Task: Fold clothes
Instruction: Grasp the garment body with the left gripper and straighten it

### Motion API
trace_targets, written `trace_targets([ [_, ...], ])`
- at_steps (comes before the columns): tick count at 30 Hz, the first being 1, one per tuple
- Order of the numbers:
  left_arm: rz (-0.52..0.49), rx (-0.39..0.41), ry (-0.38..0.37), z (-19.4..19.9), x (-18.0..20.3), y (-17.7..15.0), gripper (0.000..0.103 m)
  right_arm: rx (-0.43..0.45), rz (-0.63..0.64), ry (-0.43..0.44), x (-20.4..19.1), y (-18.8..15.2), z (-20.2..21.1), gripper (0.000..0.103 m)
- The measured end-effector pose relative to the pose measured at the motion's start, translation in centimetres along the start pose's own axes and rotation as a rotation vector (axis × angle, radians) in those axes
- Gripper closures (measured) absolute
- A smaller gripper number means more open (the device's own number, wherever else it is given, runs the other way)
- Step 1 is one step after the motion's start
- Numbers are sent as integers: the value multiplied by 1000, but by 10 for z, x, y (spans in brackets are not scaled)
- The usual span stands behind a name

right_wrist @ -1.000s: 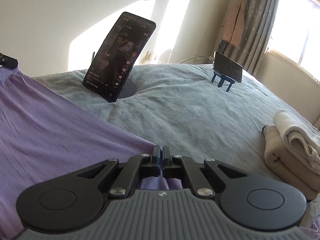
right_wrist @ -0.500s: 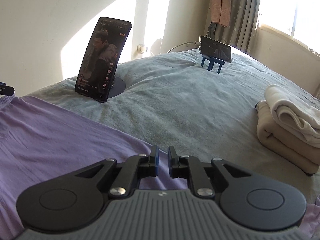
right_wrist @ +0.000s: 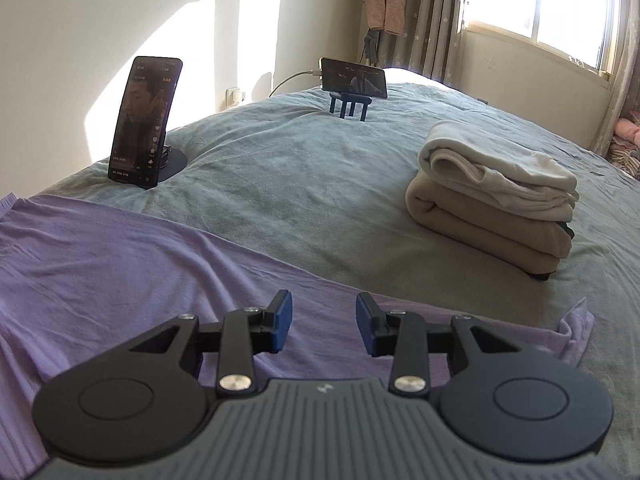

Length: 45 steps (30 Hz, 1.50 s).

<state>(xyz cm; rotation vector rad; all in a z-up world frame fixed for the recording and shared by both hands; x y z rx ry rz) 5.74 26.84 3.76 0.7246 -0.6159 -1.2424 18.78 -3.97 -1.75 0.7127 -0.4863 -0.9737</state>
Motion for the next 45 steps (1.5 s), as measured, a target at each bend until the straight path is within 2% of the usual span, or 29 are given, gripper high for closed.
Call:
trace_targets([
  [7, -66, -35, -129, -6, 59, -11, 29, -19, -61, -31, 34, -19, 15, 60],
  [19, -157, -84, -287, -27, 152, -31, 30, -60, -146, -54, 76, -48, 31, 54],
  [23, -179, -84, -335, -31, 178, -37, 33, -67, -177, -54, 86, -57, 35, 53],
  [26, -215, -81, -368, -34, 196, -41, 39, -63, -194, -52, 94, -62, 40, 53],
  [30, -274, -91, -403, -36, 214, -50, 50, -57, -208, -60, 104, -69, 45, 53],
  [33, -322, -96, -427, -37, 225, -57, 54, -53, -236, -63, 115, -74, 47, 53],
  [40, -434, -104, -459, -41, 249, -71, 58, -42, -312, -55, 137, -83, 49, 53],
  [45, -456, -96, -449, -44, 255, -66, 60, -42, -352, -55, 152, -84, 43, 53],
])
Point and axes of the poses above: each gripper's, at about its wrist camera, not at the fingertips, and z roughly against the way its jaws point, x to its right, y to its top, the point moved 3 cm from there along -z, roughly the way its jaws point, and after that the axes turned 6 degrees about -x, right-handed, at the moved point
